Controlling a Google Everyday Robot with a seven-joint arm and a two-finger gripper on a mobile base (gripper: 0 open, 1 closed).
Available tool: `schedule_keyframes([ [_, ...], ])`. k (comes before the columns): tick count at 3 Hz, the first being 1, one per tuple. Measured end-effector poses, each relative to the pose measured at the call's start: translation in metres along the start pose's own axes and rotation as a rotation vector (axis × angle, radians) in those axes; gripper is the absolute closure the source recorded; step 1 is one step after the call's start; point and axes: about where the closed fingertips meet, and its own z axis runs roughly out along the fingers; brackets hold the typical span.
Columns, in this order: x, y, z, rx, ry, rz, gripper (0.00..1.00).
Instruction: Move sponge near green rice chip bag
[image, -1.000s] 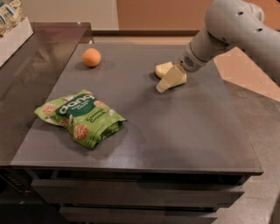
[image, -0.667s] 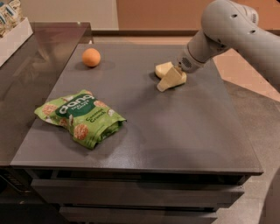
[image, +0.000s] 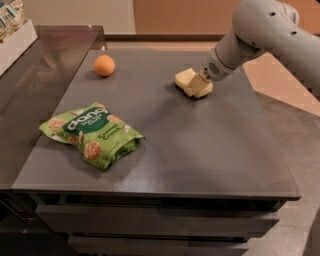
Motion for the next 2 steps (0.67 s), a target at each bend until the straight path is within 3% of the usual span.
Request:
schedule_keyframes([
  [1,-0.014,0.016,-0.015,-0.03,-0.035,-0.062,0.87],
  [2,-0.031,0.05,-0.032,-0.1,-0.061,-0.183,1.0],
])
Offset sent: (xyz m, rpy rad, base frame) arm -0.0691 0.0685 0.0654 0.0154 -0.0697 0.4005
